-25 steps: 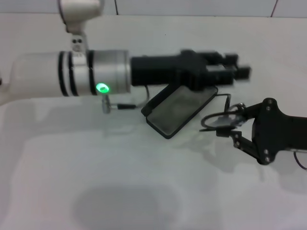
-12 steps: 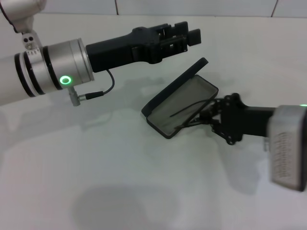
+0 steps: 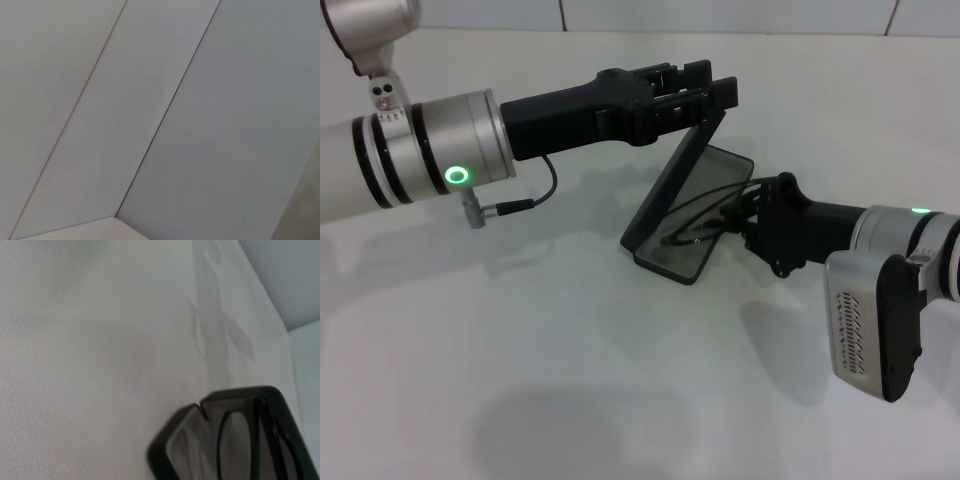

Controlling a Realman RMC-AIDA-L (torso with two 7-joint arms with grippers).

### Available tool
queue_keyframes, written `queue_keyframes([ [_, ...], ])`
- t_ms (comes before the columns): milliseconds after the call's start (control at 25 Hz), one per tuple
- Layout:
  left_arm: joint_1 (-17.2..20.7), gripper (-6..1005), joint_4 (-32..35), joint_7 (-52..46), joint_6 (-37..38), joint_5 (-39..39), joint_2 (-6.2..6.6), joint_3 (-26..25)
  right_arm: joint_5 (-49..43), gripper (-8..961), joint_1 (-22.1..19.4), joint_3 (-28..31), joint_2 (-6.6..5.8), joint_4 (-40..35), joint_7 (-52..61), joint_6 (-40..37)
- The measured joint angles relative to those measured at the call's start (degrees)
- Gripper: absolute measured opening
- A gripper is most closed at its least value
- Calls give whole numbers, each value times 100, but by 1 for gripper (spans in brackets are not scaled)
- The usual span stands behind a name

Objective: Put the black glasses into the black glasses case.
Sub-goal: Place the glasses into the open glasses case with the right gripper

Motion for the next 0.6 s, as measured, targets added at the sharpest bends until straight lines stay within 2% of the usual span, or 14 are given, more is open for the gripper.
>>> queue_keyframes([
  [240,13,561,-8,1,-1,6,22,-4,-481,115,-19,-48,0,-104,-2,353],
  [600,-30,560,-16,131,-15,-13,-5,-18,-776,116,364,6,-19,197,-15,454],
])
